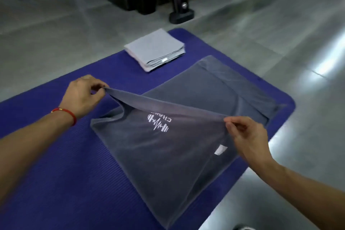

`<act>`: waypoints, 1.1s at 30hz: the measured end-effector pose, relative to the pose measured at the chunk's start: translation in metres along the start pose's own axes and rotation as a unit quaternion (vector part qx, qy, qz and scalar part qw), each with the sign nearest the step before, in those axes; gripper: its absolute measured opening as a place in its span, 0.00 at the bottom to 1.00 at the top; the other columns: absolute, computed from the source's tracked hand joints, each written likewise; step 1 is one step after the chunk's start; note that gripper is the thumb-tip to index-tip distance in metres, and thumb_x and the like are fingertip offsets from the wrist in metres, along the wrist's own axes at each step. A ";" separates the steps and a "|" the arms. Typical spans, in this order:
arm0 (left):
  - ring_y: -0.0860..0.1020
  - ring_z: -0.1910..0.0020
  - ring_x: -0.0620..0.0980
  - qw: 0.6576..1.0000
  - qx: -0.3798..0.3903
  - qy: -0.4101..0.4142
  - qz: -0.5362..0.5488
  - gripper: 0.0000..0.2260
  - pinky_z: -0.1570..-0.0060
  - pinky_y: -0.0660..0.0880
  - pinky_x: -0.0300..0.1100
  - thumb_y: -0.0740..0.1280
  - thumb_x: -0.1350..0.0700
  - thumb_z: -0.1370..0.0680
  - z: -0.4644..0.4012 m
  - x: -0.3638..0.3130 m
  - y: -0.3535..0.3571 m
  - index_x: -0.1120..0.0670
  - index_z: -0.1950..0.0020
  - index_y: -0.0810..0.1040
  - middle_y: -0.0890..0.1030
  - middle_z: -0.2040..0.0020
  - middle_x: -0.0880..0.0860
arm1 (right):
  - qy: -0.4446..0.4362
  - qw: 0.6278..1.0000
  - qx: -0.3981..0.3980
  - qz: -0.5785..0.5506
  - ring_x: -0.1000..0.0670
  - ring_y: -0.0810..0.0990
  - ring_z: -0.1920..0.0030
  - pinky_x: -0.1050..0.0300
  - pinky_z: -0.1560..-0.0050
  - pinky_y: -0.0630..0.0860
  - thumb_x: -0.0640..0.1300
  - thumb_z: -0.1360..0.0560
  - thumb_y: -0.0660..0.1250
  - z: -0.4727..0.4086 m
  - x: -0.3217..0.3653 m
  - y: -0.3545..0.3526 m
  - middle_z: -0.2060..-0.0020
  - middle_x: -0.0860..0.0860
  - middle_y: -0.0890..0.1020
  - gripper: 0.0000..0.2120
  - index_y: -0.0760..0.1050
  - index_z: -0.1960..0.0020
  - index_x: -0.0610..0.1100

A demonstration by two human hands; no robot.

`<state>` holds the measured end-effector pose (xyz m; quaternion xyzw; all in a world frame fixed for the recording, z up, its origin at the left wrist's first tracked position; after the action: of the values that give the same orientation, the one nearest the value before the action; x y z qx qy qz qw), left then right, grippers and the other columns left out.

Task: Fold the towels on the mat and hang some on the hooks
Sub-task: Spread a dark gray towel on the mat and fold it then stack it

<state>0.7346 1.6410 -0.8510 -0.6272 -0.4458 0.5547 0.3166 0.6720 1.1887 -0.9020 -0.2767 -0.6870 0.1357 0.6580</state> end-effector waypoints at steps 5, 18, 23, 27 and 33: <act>0.79 0.52 0.54 0.995 -0.061 -0.002 0.075 0.07 0.44 0.73 0.46 0.66 0.59 0.22 -0.088 -0.107 0.082 0.54 0.47 0.83 0.81 0.46 0.54 | 0.092 0.990 -0.110 0.015 0.59 0.83 0.56 0.58 0.46 0.80 0.40 0.22 0.70 -0.044 -0.066 -0.054 0.56 0.57 0.85 0.07 0.84 0.49 0.52; 0.78 0.41 0.62 0.997 -0.057 -0.022 0.053 0.09 0.39 0.72 0.50 0.63 0.61 0.19 -0.266 -0.283 0.253 0.59 0.42 0.81 0.82 0.43 0.61 | 0.147 0.945 -0.276 0.098 0.47 0.75 0.47 0.57 0.47 0.70 0.40 0.20 0.63 -0.147 -0.198 -0.067 0.53 0.51 0.77 0.08 0.81 0.49 0.45; 0.79 0.41 0.62 0.999 -0.008 -0.027 0.036 0.08 0.40 0.74 0.51 0.64 0.61 0.18 -0.293 -0.290 0.299 0.61 0.43 0.81 0.83 0.44 0.62 | 0.119 0.940 -0.303 0.101 0.46 0.72 0.45 0.53 0.46 0.72 0.37 0.21 0.66 -0.145 -0.204 -0.061 0.49 0.52 0.71 0.05 0.78 0.48 0.44; 0.81 0.45 0.59 0.994 0.081 -0.051 0.053 0.05 0.40 0.77 0.49 0.67 0.60 0.20 -0.299 -0.288 0.321 0.57 0.49 0.83 0.84 0.48 0.59 | 0.143 0.936 -0.305 0.106 0.44 0.71 0.45 0.64 0.46 0.62 0.36 0.21 0.66 -0.145 -0.203 -0.062 0.50 0.46 0.74 0.04 0.78 0.50 0.43; 0.79 0.54 0.48 0.989 0.131 -0.015 0.072 0.03 0.49 0.74 0.39 0.72 0.60 0.23 -0.306 -0.285 0.322 0.58 0.52 0.85 0.84 0.55 0.53 | 0.122 0.933 -0.305 0.147 0.41 0.70 0.45 0.46 0.45 0.71 0.35 0.21 0.65 -0.150 -0.207 -0.058 0.49 0.43 0.72 0.07 0.78 0.44 0.40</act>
<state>1.1043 1.2822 -0.9635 -0.6024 -0.3281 0.6389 0.3483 0.8028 0.9997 -1.0274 -0.5764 -0.5611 -0.0198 0.5937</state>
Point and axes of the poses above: each hand's wrist, its own z-axis away from the middle knuckle, its own y-axis out of the palm, x = y × z, the point moved 3 cm from there along -z, towards the middle knuckle
